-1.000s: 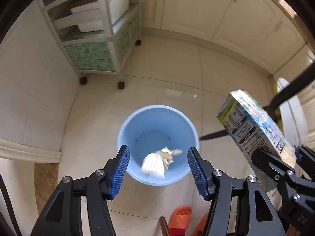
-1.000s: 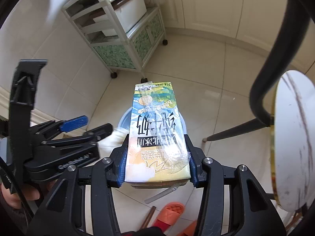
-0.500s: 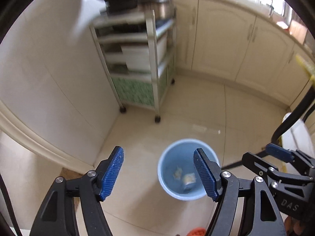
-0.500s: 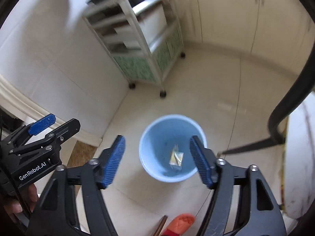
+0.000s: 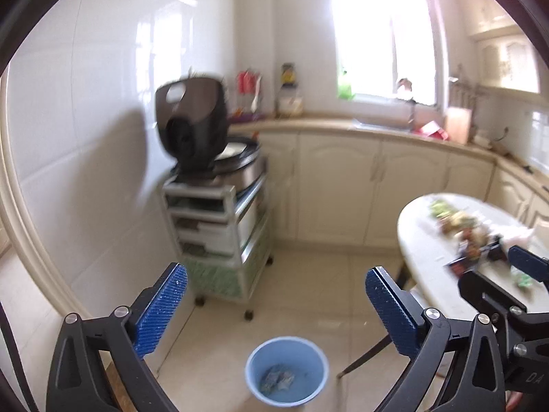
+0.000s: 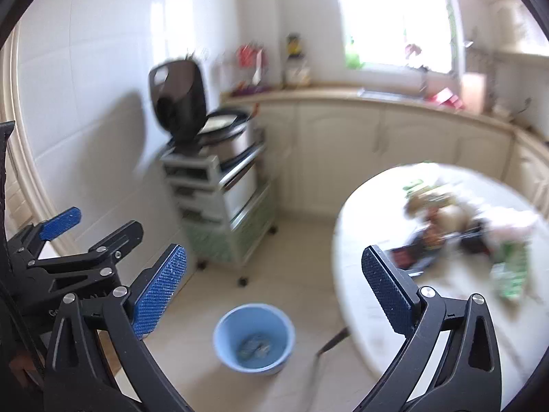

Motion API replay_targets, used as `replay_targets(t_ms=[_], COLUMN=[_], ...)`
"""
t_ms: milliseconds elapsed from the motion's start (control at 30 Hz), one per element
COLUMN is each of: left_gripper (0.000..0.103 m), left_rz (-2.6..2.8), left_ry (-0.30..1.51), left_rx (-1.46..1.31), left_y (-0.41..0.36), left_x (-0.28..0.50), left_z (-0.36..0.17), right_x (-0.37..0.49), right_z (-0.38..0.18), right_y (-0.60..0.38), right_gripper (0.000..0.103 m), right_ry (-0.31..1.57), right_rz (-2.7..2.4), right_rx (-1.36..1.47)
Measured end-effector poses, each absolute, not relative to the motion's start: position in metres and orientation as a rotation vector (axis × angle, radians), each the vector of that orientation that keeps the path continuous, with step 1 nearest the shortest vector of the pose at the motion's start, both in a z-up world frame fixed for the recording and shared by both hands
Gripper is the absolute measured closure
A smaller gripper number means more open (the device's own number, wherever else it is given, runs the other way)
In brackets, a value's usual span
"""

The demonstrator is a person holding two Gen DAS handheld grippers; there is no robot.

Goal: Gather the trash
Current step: 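Move both tools back over the table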

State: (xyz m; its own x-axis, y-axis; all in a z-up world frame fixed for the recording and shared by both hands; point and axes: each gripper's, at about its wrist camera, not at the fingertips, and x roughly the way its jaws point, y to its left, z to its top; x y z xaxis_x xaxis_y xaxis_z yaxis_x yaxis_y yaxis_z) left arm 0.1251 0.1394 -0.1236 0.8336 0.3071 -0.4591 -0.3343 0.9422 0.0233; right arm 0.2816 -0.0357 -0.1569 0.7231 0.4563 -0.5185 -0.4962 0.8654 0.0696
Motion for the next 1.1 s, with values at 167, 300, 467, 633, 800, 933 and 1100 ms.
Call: replay_targets(t_ms=[167,300,467,633,800,933,1100], left_gripper=[0.001,0.001,0.001,0.001,0.001,0.001,0.008], left_rz=[0.248,0.182,0.09,0.028,-0.028,-0.042,-0.063], left_ry=[0.415,0.419,0.471,0.602,0.728,0.8,0.848], left_rx=[-0.04,0.004,0.049,0.081,0.128,0.153,0.165], left_y=[0.08,0.052,0.028,0.016,0.0,-0.003,-0.016], left_x=[0.104,0.107,0.14,0.213,0.288,0.351,0.407], left_z=[-0.116,-0.112,-0.117,-0.145,-0.182,-0.206,-0.229], right_x=[0.265,0.266,0.283,0.309,0.337,0.364,0.396], right_z=[-0.123,-0.109,-0.109,-0.131,-0.166,-0.193,-0.214], right_y=[-0.105,-0.162,-0.225,-0.277,-0.302,-0.31,-0.307], right_gripper=[0.0,0.0,0.0,0.0,0.0,0.0,0.0], right_ry=[0.469,0.45,0.481,0.557,0.65,0.723,0.794], right_rz=[0.39,0.282,0.146,0.074,0.051,0.051,0.073], right_rx=[-0.061,-0.038,-0.026,-0.017,0.01,0.029,0.07])
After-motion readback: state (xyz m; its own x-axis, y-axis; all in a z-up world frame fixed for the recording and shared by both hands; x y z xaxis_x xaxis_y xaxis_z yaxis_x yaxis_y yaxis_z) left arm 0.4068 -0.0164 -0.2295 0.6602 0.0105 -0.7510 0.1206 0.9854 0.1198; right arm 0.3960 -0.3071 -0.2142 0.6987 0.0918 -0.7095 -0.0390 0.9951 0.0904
